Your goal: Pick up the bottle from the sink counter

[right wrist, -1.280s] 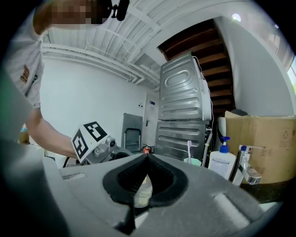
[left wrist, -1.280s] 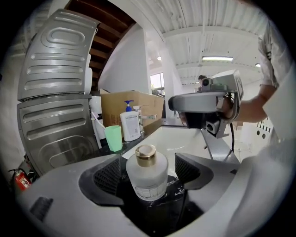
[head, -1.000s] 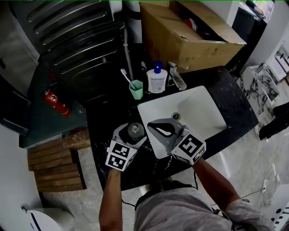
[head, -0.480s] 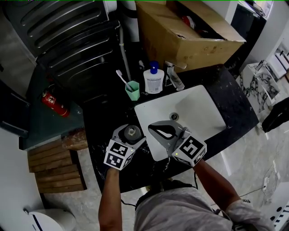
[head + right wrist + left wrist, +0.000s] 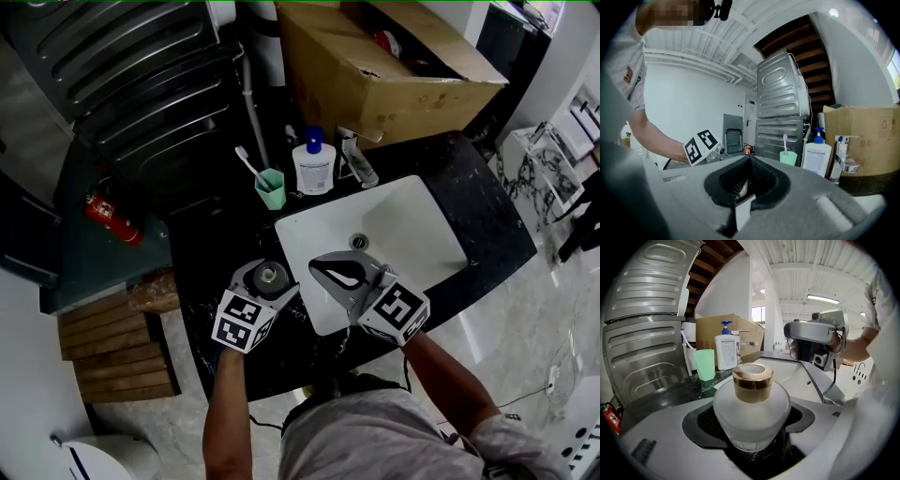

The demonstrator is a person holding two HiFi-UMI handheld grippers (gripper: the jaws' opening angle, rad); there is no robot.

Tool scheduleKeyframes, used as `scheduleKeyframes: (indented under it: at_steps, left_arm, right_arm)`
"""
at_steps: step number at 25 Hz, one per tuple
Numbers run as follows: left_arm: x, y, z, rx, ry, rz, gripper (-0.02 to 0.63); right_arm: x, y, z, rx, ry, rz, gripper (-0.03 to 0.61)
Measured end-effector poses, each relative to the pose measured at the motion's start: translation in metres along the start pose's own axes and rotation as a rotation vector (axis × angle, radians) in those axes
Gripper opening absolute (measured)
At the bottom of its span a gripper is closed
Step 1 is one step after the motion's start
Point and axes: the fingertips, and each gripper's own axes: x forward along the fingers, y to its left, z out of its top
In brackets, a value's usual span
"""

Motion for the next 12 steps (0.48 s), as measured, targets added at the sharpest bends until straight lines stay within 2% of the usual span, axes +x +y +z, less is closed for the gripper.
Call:
scheduleKeyframes:
  at_steps: [12]
  left_arm:
    - [-0.0025,0.0004,0.0006,-0.011,0.007,0.046,0.330]
  right_arm:
    - [-0.0060,0.0012,0.0018,-0.002,-0.001,0.002,0.000]
